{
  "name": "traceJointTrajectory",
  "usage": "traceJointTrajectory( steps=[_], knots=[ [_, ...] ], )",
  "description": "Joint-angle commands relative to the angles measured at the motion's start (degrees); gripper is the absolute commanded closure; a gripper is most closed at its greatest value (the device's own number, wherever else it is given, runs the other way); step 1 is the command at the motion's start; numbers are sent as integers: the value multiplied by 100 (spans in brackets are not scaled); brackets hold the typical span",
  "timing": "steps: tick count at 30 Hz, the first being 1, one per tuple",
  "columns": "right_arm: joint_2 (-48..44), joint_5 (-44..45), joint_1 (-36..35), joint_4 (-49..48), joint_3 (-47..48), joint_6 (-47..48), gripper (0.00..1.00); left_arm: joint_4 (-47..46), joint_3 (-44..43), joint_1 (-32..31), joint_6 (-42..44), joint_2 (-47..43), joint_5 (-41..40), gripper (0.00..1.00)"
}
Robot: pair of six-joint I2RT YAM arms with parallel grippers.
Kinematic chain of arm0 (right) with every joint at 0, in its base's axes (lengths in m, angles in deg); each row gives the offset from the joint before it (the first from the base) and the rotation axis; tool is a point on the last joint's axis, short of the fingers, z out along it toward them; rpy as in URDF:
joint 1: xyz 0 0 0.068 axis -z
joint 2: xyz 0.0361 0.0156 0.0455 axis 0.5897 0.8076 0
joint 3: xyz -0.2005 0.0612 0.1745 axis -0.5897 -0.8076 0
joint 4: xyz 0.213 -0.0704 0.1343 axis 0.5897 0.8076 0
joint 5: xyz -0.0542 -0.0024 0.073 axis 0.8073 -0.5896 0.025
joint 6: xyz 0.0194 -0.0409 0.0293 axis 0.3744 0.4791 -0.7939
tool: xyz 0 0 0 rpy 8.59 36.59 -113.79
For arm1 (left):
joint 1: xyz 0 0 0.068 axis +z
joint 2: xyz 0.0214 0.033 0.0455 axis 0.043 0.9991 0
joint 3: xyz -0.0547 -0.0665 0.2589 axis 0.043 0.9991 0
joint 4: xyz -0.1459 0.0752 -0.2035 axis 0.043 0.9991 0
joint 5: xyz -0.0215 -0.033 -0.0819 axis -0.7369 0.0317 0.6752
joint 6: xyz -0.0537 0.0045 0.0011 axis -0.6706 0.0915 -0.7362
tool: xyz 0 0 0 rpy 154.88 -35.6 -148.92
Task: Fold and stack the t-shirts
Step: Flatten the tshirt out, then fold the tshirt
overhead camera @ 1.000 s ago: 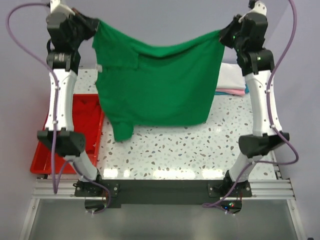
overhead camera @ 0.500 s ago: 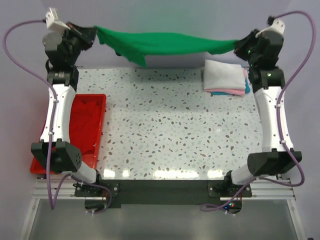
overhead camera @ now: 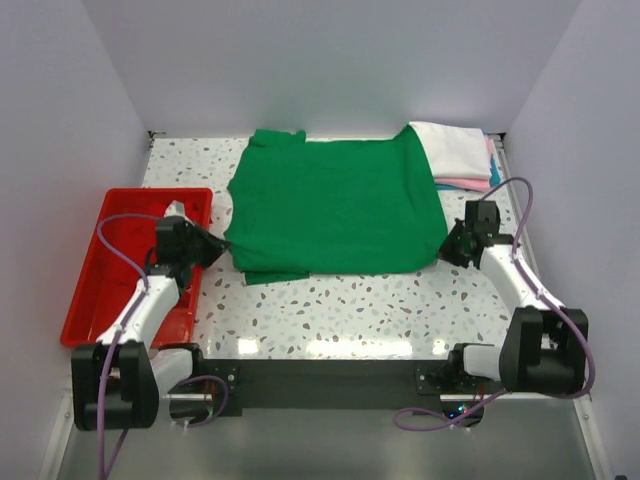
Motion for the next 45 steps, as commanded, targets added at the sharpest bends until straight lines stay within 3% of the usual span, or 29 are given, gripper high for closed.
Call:
traceJointTrajectory(
  steps=[1, 4, 8, 15, 24, 30, 45],
  knots=[
    [-628, -337, 46, -163, -742, -106, 100, 565, 569, -43, -88, -961, -480, 100],
    [-1173, -425, 55, -40, -1340, -176, 100, 1206, 1070, -44, -132, -1813, -762, 100],
    [-1955, -267, 64, 556, -1598, -246, 100, 1955, 1107, -174, -149, -2756, -842, 100],
    [-2862, 136, 73, 1357, -1037, -466, 100, 2791, 457, -448, -238, -3329, -1325, 100],
    [-1580, 85, 73, 1033, 106, -440, 100, 2054, -290, -439, -185, -1942, -1369, 100],
    [-456, -142, 73, 461, 581, -449, 100, 1308, -765, -430, -193, -536, -1290, 100],
    [1093, -337, 275, -172, 1495, -484, 100, 779, -1679, -298, -18, 1100, -1378, 100]
  ],
)
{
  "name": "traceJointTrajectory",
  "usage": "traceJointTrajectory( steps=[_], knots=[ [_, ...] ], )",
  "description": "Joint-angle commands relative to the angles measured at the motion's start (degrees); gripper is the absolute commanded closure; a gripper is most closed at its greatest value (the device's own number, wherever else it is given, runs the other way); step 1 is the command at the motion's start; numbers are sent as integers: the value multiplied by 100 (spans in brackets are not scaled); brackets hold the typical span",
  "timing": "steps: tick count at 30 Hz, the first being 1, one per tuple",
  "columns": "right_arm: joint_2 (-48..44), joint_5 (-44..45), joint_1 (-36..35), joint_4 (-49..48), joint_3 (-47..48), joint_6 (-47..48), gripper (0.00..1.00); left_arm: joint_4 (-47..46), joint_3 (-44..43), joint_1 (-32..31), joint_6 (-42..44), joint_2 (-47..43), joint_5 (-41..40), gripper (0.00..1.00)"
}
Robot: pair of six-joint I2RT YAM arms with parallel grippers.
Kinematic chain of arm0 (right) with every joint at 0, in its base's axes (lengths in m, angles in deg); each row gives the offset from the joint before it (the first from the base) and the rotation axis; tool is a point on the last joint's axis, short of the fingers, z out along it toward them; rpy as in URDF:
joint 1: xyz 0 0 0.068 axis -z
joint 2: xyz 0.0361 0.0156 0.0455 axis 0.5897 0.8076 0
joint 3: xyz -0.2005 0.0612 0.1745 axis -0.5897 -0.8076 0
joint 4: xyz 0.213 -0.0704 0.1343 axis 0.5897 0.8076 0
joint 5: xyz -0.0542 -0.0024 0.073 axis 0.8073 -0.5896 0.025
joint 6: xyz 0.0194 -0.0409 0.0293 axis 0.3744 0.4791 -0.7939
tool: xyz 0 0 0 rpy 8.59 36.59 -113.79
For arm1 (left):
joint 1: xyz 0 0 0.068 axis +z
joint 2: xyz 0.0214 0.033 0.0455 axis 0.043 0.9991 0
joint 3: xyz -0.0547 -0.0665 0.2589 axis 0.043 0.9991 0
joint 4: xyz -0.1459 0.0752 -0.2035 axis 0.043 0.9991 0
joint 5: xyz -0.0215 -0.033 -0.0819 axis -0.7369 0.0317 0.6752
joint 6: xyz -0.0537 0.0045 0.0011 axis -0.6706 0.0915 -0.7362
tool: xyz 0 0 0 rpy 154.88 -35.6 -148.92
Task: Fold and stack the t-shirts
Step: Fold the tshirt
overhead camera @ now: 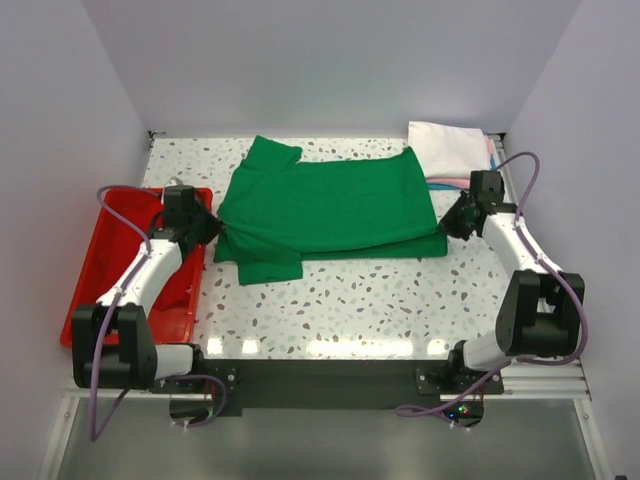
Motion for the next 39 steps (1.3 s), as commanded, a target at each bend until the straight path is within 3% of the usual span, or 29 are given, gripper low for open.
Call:
traceJointTrajectory(
  steps=[1, 17, 19, 21, 22, 23, 25, 26, 30, 35, 39],
  knots=[
    [223, -110, 154, -338, 328, -97, 100, -406, -372, 91, 101, 274, -117, 100],
    [1128, -576, 454, -760, 583, -255, 100, -898, -1022, 266, 232, 1487, 164, 100],
    [1365, -629, 454, -742, 759, -255, 90, -942, -1207, 284, 276, 1663, 199, 99],
    [1480, -673, 445, -620, 986, -194, 74, -960, -1417, 302, 364, 1795, 269, 76],
    [1507, -673, 454, -506, 1049, -150, 54, -934, -1488, 310, 425, 1813, 322, 66],
    [1446, -647, 454, -479, 1075, -63, 43, -855, -1567, 310, 504, 1805, 296, 47],
    [1288, -507, 436, -444, 1041, 8, 25, -740, -1533, 302, 557, 1551, 131, 35],
    [1061, -436, 445, -382, 997, 43, 23, -688, -1454, 302, 523, 1402, 16, 31],
    [313, -154, 436, -329, 304, 61, 24, -187, -744, 258, 268, 418, -730, 31],
    [-514, -75, 410, -610, -742, 0, 37, -54, 303, -304, -434, -602, -1610, 45],
    [-708, -145, 392, -716, -1261, 26, 44, 15, 691, -621, -778, -561, -1787, 49]
  ],
)
